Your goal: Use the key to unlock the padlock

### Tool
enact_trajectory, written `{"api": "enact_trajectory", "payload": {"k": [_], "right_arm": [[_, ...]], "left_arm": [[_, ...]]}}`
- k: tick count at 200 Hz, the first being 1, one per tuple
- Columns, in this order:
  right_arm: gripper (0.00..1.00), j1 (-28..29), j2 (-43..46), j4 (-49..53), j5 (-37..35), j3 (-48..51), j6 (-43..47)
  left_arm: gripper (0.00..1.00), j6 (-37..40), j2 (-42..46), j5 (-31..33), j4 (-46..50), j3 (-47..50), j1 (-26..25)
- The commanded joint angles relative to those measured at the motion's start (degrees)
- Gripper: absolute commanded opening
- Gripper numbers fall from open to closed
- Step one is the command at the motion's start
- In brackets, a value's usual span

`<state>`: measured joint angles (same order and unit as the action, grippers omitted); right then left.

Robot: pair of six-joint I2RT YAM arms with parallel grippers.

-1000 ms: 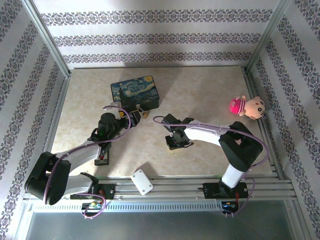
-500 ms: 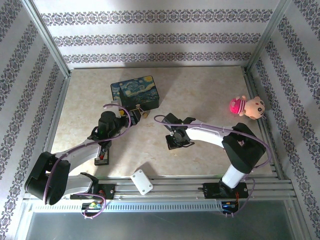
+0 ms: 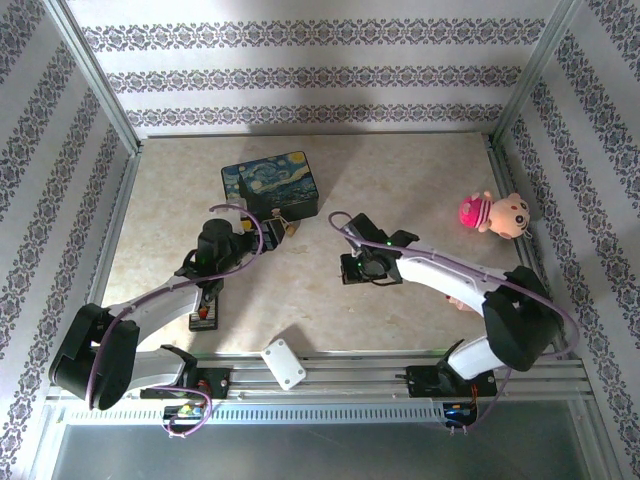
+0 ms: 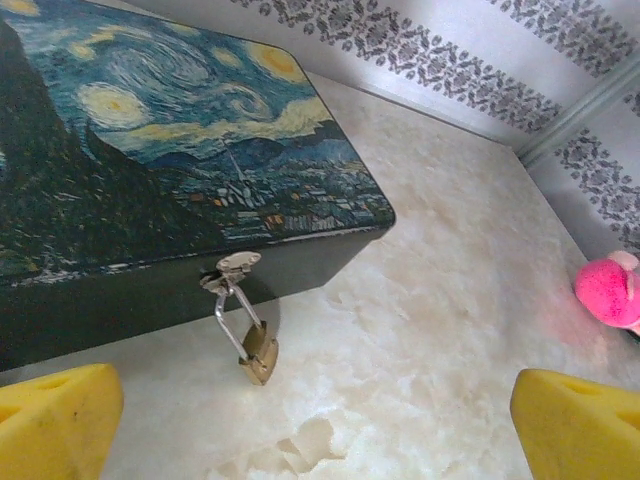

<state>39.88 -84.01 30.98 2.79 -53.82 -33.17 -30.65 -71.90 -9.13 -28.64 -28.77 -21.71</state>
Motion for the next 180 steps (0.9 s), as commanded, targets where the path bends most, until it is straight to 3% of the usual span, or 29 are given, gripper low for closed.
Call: {"api": "enact_trajectory", "payload": {"k": [1,55,111,144,180], "right_arm": [[0.0,-1.9,3.1,-3.74,1.76,2.28,-3.05],[0.0,-5.94,8.43,-10.7,4.2,7.18,-6.85],[0.0,-6.63,10.36,-17.02,3.27,9.43,-9.98],[0.0,-6.57,9.75,-18.56,4.02,9.22,-10.34],[0.0,-6.58,8.96,-18.96,4.86,9.09,-10.49]], "left_arm": [[0.99,2.3,0.04,-3.87,0.3,-1.17,-0.96],[1.0,0.54,-1.8,-7.3,7.0,-5.1,-4.11],[0.78,-4.37,-6.18,-10.47,6.56,-8.08,-12.31],[0.54,-5.71,-10.95,-10.56,3.57,-10.16,-15.47],[0.48,-6.78,-15.73,-12.56,-0.05,-13.41,-17.21]]}}
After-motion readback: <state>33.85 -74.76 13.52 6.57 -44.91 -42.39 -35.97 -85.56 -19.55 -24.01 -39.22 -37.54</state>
